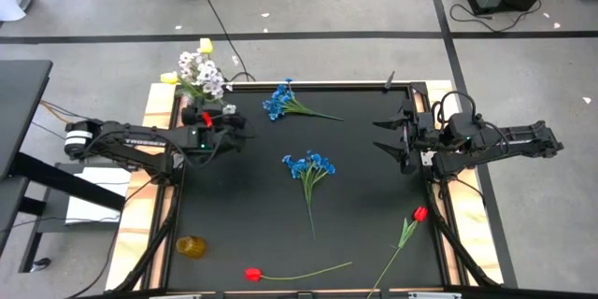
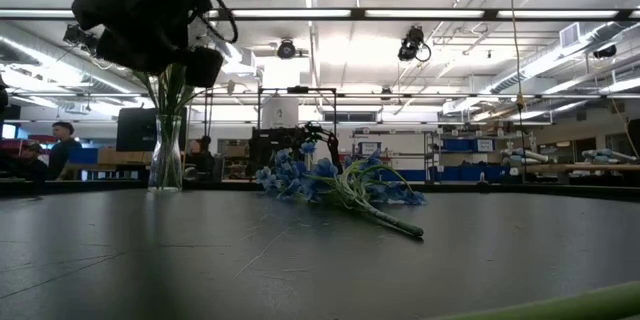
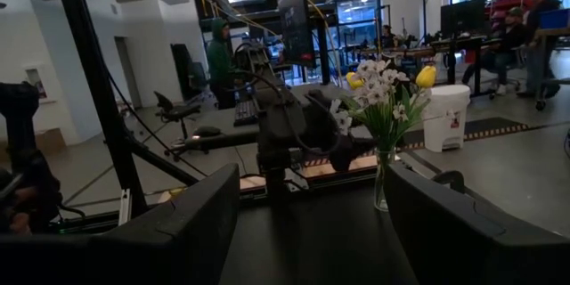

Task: Sort flowers into vase by color
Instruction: Put the right red flower into the yellow vase

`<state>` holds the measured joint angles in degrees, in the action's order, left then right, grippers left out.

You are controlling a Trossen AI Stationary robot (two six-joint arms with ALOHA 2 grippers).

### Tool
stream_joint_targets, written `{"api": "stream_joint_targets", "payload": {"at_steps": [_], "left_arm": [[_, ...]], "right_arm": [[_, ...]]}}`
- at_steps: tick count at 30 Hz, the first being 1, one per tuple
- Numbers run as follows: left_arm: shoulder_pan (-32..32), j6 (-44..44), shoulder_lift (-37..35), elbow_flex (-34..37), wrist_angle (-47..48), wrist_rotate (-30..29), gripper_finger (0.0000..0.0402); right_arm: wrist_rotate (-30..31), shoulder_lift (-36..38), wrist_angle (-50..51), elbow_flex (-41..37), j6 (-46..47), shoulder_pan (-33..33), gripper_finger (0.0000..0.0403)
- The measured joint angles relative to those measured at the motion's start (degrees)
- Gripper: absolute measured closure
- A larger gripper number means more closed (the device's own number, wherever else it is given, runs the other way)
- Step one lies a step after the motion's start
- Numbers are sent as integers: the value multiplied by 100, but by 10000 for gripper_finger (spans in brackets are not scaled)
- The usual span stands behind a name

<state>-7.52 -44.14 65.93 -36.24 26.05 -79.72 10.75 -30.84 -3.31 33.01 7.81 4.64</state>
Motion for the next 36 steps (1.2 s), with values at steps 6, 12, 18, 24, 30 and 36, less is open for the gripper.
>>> {"api": "stream_joint_targets", "payload": {"at_steps": [6, 12, 18, 24, 30, 36], "left_arm": [[-63, -513, 7, 207, 28, 900, 2], [-62, -602, 4, 207, 4, 1842, 2], [-66, -546, -10, 207, -407, 3418, 2], [-62, 63, -76, 207, -1218, 4782, 2], [-60, 621, -323, 202, -1847, 5997, 2], [-60, 1103, -670, 205, -2243, 7186, 2]], "right_arm": [[-1, 1, 0, 0, -2, 2, 117], [-1, 0, 0, 0, -1, 1, 117], [-1, -1, 0, 0, 0, 1, 117], [0, 0, 0, 0, -2, 0, 117], [0, 1, 0, 0, 0, 0, 117], [-1, -1, 0, 0, -1, 0, 117]]}}
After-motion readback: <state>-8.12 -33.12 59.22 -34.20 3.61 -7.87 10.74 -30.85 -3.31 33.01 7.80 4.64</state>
